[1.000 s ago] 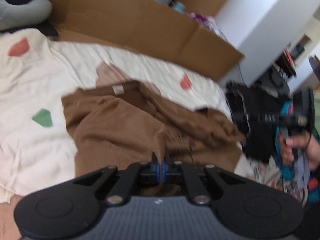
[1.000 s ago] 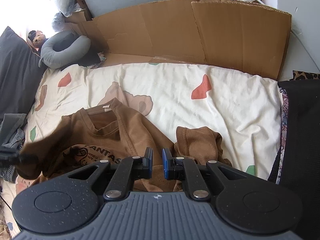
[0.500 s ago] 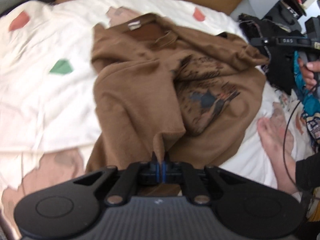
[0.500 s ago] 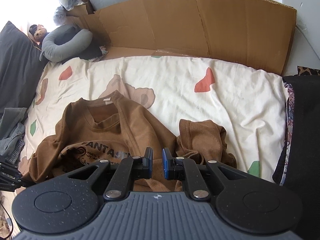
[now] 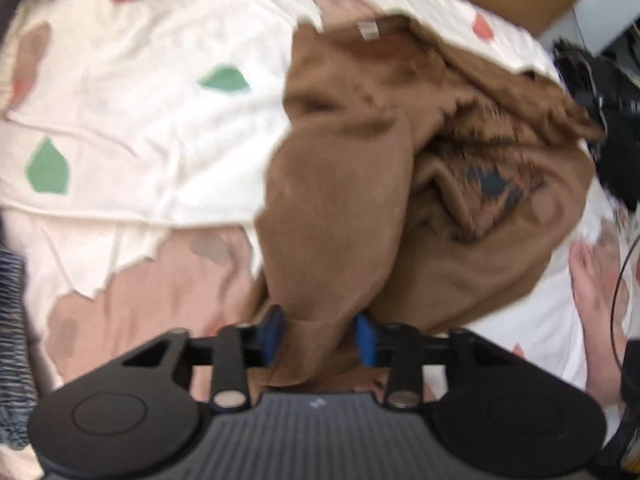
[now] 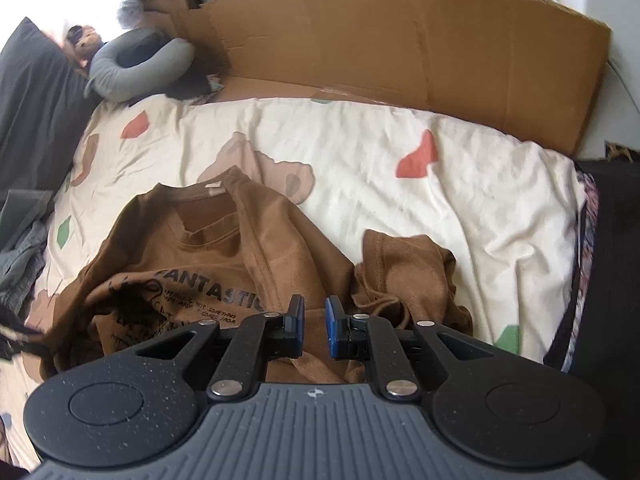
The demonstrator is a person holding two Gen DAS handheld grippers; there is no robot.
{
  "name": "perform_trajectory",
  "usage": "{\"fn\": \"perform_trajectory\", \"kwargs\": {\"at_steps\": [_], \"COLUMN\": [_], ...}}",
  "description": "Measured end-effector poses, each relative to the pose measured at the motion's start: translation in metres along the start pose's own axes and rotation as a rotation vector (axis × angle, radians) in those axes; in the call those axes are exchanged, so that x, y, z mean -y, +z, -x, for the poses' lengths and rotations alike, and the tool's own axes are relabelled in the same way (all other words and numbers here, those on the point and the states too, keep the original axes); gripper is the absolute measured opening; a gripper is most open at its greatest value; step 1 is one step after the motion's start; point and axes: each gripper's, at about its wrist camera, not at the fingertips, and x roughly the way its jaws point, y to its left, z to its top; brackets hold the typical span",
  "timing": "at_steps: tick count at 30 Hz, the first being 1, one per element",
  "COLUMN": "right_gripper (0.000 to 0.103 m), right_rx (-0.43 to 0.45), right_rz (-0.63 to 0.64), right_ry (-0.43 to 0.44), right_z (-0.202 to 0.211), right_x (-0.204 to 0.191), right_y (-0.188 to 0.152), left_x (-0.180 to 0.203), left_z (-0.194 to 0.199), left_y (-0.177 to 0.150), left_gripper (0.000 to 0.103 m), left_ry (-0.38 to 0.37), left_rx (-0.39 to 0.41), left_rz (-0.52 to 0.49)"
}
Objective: Fold clothes
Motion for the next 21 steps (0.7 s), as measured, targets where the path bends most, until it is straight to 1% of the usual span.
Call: {"fn": "perform_trajectory", "kwargs": {"at_steps": [1,2,8,11,14,17,21], "right_gripper": [0.022,0.025,0.025,0.025,0.025,0.025,0.025], "right_rx": [0.0,0.001,-0.017,-0.04,-0.052,-0.057,-0.065], "right_rz": [0.01,0.025,0.099,0.127,0.142,0.151,0.159], "right_ry": [0.001,0.002,0.025,0.027,0.028,0.031,0.031], "right_z": [0.0,0.0,-0.007,-0.012,-0.016,-0.017,-0.021], "right_x": [-0.001,-0.003,-0.014,-0.02,-0.022,-0.023,-0.024], "right_y": [0.001,0.002,0.01,0.013,0.016,0.017,0.017], "left_x": [-0.002,-0.003,0.001,0.007,0.012,0.012,0.016], "left_z": [0.006,0.013,0.034,0.03,0.021,0.012,0.001], "left_y": [0.003,0.006,0.035,0.049,0.066,0.079,0.092], "left_gripper": [0.044,0.045,0.048,0.051,0.05,0.049,0.048], "left_ry": [-0.006,-0.012,-0.061,-0.077,-0.073,-0.053,-0.059], "left_rx": [0.014,0.029,0.116,0.147,0.184,0.224,0.238], "left_rz": [0.019,0.037,0.078,0.097,0.111,0.163,0.198]}}
